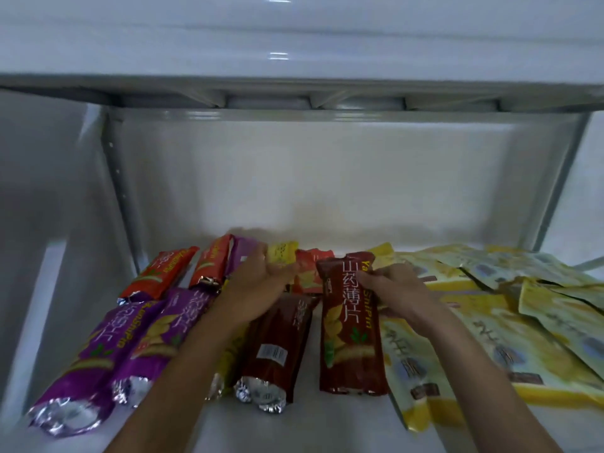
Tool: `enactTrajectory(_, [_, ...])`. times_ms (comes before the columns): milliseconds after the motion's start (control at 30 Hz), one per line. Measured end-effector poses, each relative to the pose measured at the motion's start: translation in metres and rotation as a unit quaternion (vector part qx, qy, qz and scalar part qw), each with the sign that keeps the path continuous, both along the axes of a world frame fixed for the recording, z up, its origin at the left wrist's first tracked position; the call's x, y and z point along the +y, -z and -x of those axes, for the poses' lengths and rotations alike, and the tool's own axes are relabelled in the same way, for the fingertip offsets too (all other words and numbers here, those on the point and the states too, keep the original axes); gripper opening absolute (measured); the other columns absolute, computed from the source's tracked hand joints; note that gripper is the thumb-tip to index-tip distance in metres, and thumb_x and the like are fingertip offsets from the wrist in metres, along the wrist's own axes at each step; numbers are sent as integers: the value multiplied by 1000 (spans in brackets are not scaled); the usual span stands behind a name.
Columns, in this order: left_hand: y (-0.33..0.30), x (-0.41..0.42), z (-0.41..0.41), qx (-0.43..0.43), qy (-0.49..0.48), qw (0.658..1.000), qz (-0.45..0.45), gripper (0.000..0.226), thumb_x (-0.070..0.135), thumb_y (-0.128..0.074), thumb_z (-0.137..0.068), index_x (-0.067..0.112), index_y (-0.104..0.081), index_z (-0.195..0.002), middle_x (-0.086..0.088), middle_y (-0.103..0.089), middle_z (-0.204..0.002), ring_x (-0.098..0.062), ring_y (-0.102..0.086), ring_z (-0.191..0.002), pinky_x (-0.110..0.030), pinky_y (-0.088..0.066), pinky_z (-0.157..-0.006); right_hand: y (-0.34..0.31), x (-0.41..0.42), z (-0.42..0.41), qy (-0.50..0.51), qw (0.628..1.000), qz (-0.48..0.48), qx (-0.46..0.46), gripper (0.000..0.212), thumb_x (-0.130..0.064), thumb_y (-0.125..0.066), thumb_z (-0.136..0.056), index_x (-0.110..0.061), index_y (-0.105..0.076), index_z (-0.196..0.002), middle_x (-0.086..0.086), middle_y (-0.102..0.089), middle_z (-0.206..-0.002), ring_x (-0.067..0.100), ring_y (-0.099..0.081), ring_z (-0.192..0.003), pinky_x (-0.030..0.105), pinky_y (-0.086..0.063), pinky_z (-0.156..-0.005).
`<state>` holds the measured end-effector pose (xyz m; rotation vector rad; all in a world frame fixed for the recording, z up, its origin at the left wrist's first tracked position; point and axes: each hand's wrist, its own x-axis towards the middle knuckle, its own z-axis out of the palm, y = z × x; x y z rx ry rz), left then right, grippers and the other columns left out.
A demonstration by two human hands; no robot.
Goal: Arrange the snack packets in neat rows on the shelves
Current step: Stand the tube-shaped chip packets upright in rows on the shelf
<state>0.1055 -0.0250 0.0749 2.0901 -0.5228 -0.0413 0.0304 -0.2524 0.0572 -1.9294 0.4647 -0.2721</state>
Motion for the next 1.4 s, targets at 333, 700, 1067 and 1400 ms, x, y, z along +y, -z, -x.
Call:
enactTrajectory(333, [32, 37, 27, 7, 23, 996, 91, 40, 14, -71, -98, 31, -57, -132, 7, -76, -101, -8, -71, -97, -31, -56, -96, 17, 4, -8, -9, 958, 277, 77, 33, -35, -64, -100, -6, -60, -85, 3, -56, -80, 17, -58, -75, 21, -35, -51])
enactTrajectory(700, [42, 61, -22, -157, 18, 984, -80, 14, 24, -66, -102, 22, -75, -113, 14, -69, -108, -6, -64, -100, -26, -52, -89, 16, 75, -43, -71, 927, 366, 42, 37, -39, -62, -99, -9, -75, -83, 10, -71, -79, 29, -69, -80, 39, -57, -74])
enactTrajectory(1067, [65, 41, -63, -200, -6, 933, -297, 43, 55, -55, -100, 20, -75, -115, -7, -55, -115, -26, -57, -106, -48, -56, -91, 30, 103, -54, -45, 868, 471, 148, 66, -69, -23, -104, -25, -70, -118, 10, -70, -121, 33, -57, -125, 55, -29, -109])
enactTrajectory(1400, [64, 52, -68, -161, 17, 968, -193, 52, 63, -41, -103, 25, -71, -84, 2, -62, -95, -18, -62, -93, -43, -52, -89, 7, 90, -51, 8, 980, 196, 24, 64, -64, -81, -77, -8, -73, -105, 10, -74, -98, 29, -71, -100, 42, -55, -90])
